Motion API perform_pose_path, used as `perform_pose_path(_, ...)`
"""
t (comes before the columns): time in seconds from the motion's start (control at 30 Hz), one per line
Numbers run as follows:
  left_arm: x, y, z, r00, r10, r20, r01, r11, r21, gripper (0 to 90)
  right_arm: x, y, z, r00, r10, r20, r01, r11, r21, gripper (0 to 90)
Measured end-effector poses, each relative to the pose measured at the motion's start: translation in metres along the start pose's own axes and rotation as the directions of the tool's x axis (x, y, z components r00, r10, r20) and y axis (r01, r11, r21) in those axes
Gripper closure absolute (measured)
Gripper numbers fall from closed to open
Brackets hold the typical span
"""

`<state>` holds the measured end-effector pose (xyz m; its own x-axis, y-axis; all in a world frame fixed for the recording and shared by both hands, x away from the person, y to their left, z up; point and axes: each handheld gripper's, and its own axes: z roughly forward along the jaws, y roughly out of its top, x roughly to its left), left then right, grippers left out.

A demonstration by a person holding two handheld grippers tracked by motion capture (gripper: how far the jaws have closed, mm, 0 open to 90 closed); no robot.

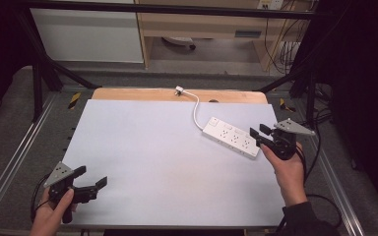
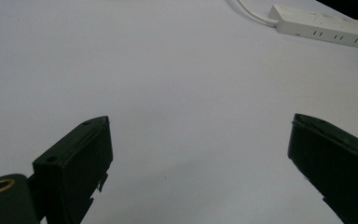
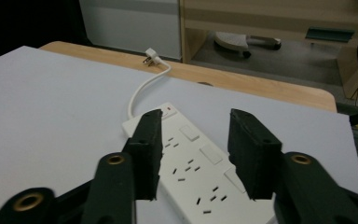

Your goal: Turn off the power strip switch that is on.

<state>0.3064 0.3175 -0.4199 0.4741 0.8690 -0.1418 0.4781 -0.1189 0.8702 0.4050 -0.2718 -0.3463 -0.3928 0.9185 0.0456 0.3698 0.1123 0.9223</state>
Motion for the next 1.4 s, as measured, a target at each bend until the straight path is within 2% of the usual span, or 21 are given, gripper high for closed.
perform_pose_path(0.23,0.000,0.000,0.001,1.0000,0.001,0.000,-0.001,1.0000,0.003,6.5,-0.008,0.010,0.011,0.9994,-0.029,0.020,0.030,1.000,-0.009,74.9)
perform_pose_path(0.4,0.000,0.000,0.001,1.0000,0.005,-0.002,-0.005,1.0000,0.005,6.5,-0.012,0.015,0.020,0.9981,-0.051,0.034,0.052,0.999,-0.014,81.7)
perform_pose_path(0.53,0.000,0.000,0.001,1.0000,0.007,-0.002,-0.007,1.0000,0.007,6.5,-0.014,0.020,0.025,0.9983,-0.044,0.037,0.045,0.999,-0.021,86.2)
perform_pose_path(0.77,0.000,-0.001,0.001,1.0000,0.006,-0.002,-0.006,1.0000,0.008,6.6,-0.017,0.025,0.037,0.9964,-0.072,0.044,0.073,0.997,-0.022,89.4)
perform_pose_path(1.4,0.001,-0.001,0.002,1.0000,-0.001,-0.007,0.001,1.0000,0.008,6.7,-0.022,0.031,0.070,0.9964,-0.071,0.046,0.070,0.997,0.018,90.0)
